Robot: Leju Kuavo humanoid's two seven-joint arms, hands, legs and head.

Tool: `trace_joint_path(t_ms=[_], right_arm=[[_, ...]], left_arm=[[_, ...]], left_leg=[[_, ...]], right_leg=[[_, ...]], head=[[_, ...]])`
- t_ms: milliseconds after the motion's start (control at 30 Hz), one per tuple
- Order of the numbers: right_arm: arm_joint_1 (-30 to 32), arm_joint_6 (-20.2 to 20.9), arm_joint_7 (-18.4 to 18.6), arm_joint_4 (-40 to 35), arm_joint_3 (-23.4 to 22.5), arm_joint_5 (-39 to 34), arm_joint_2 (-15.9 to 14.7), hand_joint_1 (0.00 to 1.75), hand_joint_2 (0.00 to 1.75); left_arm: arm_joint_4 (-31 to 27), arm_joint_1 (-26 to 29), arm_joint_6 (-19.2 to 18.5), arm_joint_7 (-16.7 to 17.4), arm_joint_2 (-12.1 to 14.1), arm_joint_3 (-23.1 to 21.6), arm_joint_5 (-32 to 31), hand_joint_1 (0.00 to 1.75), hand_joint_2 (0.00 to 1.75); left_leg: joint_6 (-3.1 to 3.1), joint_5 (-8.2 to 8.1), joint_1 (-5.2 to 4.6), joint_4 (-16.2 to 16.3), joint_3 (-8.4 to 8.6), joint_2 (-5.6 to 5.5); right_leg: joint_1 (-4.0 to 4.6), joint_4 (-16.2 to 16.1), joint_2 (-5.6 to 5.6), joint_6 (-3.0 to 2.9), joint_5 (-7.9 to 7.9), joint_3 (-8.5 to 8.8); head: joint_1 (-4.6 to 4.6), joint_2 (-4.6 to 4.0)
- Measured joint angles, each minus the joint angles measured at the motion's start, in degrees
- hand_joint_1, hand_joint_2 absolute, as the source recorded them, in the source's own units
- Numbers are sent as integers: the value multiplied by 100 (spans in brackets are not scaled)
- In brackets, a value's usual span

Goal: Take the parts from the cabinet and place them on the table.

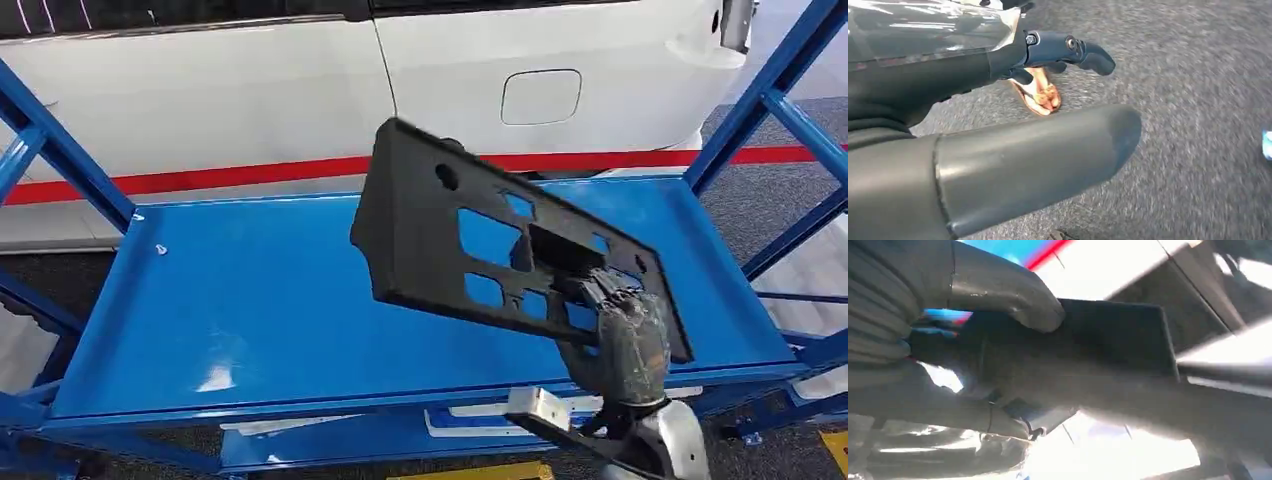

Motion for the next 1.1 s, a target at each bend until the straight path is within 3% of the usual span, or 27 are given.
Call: trace_joint_path(t_ms=[100, 233, 433, 567, 633, 700, 900, 1100], right_arm=[[92, -471, -328, -196, -87, -634, -386, 152, 175], [220, -784, -508, -336, -90, -1100, -725, 152, 175], [357, -1079, -537, -338, 11, -1481, -848, 152, 175], [427, -1094, -528, -338, 72, -1555, -880, 152, 175], [423, -930, -387, -336, 94, -1667, -924, 152, 175], [337, -468, -147, -297, 114, -1895, -1086, 152, 175], [-825, 798, 353, 734, 11, -1966, -1632, 152, 175], [-1290, 1074, 777, 1314, -37, -1599, -1879, 152, 175]], left_arm=[[15, 4, 17, 85, 63, 118, 46, 0, 0], [55, 13, -30, 279, 168, 207, 33, 0, 0], [109, 22, -564, 164, 312, 321, 194, 0, 0], [125, 27, -621, 140, 350, 391, 225, 0, 0], [142, 31, -597, 118, 361, 409, 194, 0, 0], [144, 33, -549, 67, 363, 409, 85, 0, 0], [144, 31, -688, -225, 378, 339, -262, 0, 0], [144, 34, -925, -304, 468, 153, -492, 0, 0]], left_leg=[[1, -1, -2, 0, 3, 1], [1, -1, -4, 0, 6, 1], [1, 0, -1, 0, 7, 1], [1, 0, 0, -1, 6, 1], [1, 0, 0, -2, 5, 1], [1, 0, 0, -3, 4, 3], [9, 6, -18, 2, 21, 11], [12, 9, -19, 3, 13, 0]], right_leg=[[0, -7, 0, 0, 0, 4], [-2, -7, 1, 0, 0, 7], [1, -6, 0, 0, 0, 8], [3, -6, 1, 0, 0, 7], [2, -6, 1, 0, 0, 8], [-1, -5, 3, 0, 0, 10], [-10, -6, 13, 14, 12, 17], [-16, -5, 6, 13, 9, 14]], head=[[0, 0], [0, 2], [0, 0], [0, 0], [0, 2], [0, 2], [2, 2], [0, 2]])
